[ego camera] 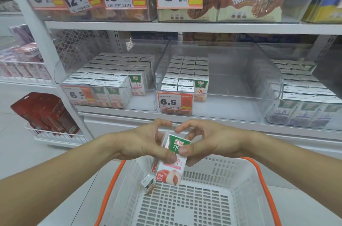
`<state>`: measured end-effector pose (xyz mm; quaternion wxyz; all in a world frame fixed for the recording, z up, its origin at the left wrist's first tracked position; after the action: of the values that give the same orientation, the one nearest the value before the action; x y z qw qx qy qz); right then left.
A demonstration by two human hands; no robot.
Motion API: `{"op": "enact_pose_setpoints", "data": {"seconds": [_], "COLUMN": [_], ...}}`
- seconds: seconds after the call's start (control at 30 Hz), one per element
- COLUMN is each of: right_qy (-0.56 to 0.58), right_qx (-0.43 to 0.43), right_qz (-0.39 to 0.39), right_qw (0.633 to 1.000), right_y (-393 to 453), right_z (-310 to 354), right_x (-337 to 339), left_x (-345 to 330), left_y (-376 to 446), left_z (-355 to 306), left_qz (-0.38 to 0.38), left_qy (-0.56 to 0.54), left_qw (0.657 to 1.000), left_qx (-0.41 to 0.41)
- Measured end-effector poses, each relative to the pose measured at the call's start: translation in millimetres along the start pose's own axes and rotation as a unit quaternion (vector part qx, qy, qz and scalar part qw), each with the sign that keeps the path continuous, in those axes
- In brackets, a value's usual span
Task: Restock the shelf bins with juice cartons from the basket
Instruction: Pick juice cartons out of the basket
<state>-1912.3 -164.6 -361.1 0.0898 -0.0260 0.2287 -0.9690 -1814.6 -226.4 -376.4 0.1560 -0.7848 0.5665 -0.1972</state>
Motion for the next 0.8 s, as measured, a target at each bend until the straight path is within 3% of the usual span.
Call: {"op": "enact_pose_setpoints", "data": {"seconds": [0.1, 0.2, 0.3, 0.6, 0.8], "right_qy": [-0.049, -0.132, -0.193, -0.142, -0.119], "right_qx": [0.002, 0.039, 0.071, 0.065, 0.147], "right_qz": [0.063, 0.076, 0.087, 0.152, 0.080], "right_qw": [0.997, 0.988, 0.975, 0.976, 0.979], "right_y": [3, 10, 16, 36, 49], "right_z": [-1, 6, 15, 16, 52], "right_x": [-14, -23, -33, -64, -49], "left_x": [-4, -6, 6, 26, 71], "left_y": [-2, -4, -9, -29, -59], "left_z": [2, 6, 13, 18, -8], "left_qz": [0.025, 0.051, 0.032, -0.006, -0.117], "left_qy": [0.027, 0.054, 0.075, 0.076, 0.000], "left_qw": [0.999, 0.997, 0.996, 0.997, 0.990], "left_qx": [0.009, 0.017, 0.037, 0.024, -0.077]}}
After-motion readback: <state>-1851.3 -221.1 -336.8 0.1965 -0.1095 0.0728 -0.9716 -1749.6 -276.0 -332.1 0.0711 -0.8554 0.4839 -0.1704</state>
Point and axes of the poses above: each hand's wrist, its own y-axis towards the middle knuckle, its own x-axis out of the back of the hand, z = x × y, the point moved 10 cm from there along y, towards the middle knuckle, and after that the axes turned 1 degree about z, right-handed, at the moved point
